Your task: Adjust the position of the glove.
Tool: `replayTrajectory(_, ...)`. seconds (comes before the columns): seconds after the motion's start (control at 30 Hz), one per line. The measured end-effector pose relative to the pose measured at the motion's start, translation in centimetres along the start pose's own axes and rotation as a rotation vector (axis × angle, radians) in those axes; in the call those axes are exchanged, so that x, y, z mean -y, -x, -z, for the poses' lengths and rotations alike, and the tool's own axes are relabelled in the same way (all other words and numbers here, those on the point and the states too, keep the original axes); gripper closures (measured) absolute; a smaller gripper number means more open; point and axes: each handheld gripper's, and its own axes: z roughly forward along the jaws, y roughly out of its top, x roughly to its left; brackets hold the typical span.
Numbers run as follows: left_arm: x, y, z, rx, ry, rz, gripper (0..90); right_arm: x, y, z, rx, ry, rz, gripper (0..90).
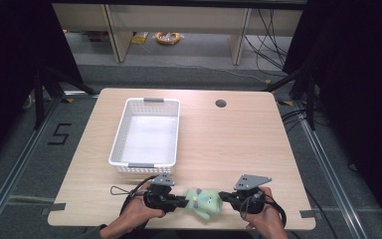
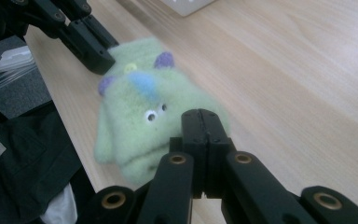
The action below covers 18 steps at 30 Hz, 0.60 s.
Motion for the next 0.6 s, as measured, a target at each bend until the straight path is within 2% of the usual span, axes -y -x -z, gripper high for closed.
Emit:
replayTrajectory(0.1, 0.1, 0.5, 0.2, 0.003, 0.017, 0.003, 82.5, -0.2, 0.1, 0.1, 0.006, 0.005, 0.013, 90.0)
replayTrajectory(0.17, 0.3, 0.4, 0.3, 0.0, 0.005, -0.004, 82.4, -0.2, 0.2, -0.1, -0.004, 0.008, 0.017, 90.0)
replayTrajectory(0.2, 0.3, 0.4, 0.2, -0.005, 0.007, 0.003, 82.4, -0.2, 0.2, -0.2, -0.022, 0.005, -0.005, 89.7)
replayTrajectory(0.27, 0.4, 0.3, 0.1, -0.009, 0.003, 0.003, 82.4, -0.1, 0.3, -0.4, -0.044, 0.009, -0.017, 82.3)
replayTrajectory(0.3, 0.4, 0.2, 0.1, -0.005, 0.003, 0.002, 82.4, -0.1, 0.2, -0.3, -0.036, 0.004, -0.017, 79.1)
replayTrajectory(0.33, 0.4, 0.3, 0.1, -0.005, 0.002, 0.002, 82.3, -0.2, 0.0, -0.2, -0.016, 0.004, -0.042, 74.4)
replayTrajectory(0.37, 0.4, 0.3, 0.1, -0.006, 0.003, 0.001, 82.3, -0.2, -0.3, -0.1, -0.027, 0.009, -0.075, 71.7)
replayTrajectory(0.4, 0.4, 0.3, 0.1, -0.009, 0.003, 0.0, 82.3, -0.3, -0.2, -0.1, -0.025, 0.019, -0.059, 68.0)
replayTrajectory(0.43, 0.4, 0.3, 0.1, -0.009, 0.003, 0.0, 82.3, -0.3, -0.2, -0.1, -0.025, 0.019, -0.059, 68.0)
replayTrajectory(0.47, 0.4, 0.3, 0.1, -0.01, 0.004, -0.001, 82.3, -0.4, -0.6, -0.3, -0.012, 0.01, -0.076, 63.6)
replayTrajectory(0.5, 0.4, 0.3, 0.1, -0.011, 0.002, -0.003, 82.3, -0.4, -0.6, -0.5, -0.007, -0.006, -0.073, 62.6)
replayTrajectory(0.6, 0.5, 0.3, 0.0, -0.015, -0.004, -0.002, 82.2, -0.4, -0.6, -1.1, -0.012, -0.023, -0.084, 62.7)
